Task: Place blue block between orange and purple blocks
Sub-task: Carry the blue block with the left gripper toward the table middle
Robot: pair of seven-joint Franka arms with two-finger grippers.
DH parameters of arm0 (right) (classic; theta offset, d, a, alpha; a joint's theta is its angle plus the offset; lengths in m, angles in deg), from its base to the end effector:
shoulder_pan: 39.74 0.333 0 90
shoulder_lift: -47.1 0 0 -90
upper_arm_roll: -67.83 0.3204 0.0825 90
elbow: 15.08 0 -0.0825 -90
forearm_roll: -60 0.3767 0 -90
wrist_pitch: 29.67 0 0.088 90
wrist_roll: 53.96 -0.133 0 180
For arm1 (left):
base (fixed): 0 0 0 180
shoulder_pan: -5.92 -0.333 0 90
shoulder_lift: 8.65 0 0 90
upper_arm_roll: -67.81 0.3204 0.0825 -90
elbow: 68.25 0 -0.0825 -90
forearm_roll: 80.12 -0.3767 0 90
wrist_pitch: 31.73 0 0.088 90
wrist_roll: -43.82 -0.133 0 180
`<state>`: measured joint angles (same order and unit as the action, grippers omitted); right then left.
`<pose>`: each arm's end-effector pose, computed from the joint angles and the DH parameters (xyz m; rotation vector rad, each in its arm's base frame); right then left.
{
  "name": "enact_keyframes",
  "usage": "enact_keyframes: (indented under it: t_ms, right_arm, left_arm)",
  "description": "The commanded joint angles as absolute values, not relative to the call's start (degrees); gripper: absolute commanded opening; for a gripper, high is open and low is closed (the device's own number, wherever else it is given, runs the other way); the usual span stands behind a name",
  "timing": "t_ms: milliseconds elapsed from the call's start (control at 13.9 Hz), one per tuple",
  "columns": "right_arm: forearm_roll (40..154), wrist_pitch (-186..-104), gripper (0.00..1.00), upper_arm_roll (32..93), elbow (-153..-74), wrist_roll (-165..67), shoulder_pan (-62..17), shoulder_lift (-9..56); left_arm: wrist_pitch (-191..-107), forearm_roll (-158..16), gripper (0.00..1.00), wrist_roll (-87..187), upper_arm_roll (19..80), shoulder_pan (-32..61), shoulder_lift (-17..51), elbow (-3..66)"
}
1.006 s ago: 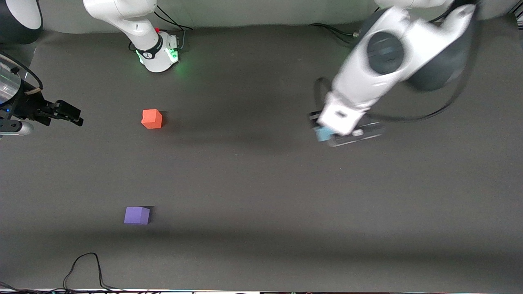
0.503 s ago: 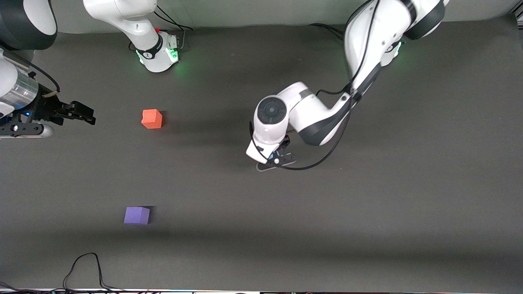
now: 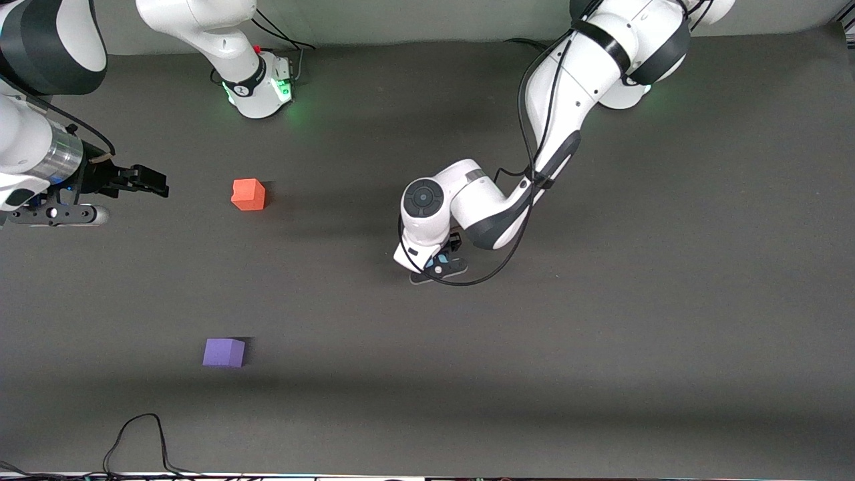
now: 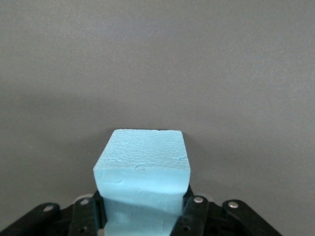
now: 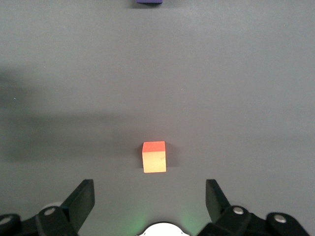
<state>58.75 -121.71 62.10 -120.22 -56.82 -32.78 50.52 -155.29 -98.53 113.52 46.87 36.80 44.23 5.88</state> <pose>0.5133 0.0072 0.5160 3.1085 -0.0391 -0.2626 0.5198 -0.5309 0.1891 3.1013 0.4179 -0.0302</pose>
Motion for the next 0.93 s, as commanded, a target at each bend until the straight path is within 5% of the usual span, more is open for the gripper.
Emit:
enact_keyframes:
  t_ms: [0, 72, 431, 862]
  right_arm:
    - [58.68, -121.34, 1.00, 61.59, -120.90, -56.15, -32.36, 51.06]
    - [58.68, -121.34, 1.00, 61.59, -120.90, -56.15, -32.36, 50.97]
    - [58.86, -122.48, 1.00, 62.38, -119.59, -55.63, -30.36, 47.81]
    - [66.02, -122.48, 1.00, 62.47, -101.86, -55.81, -16.02, 30.70]
  left_arm:
    - [-154.78, -99.10, 0.69, 115.89, 47.77, 38.44, 44.70, 3.82]
    - [-154.78, -99.01, 1.00, 117.02, 47.77, 38.18, 44.26, 3.64]
    - [-151.81, -97.44, 1.00, 116.78, 46.98, 30.92, 34.89, 5.21]
    - [-136.97, -95.32, 1.00, 99.96, 46.10, 14.12, 16.94, 11.99]
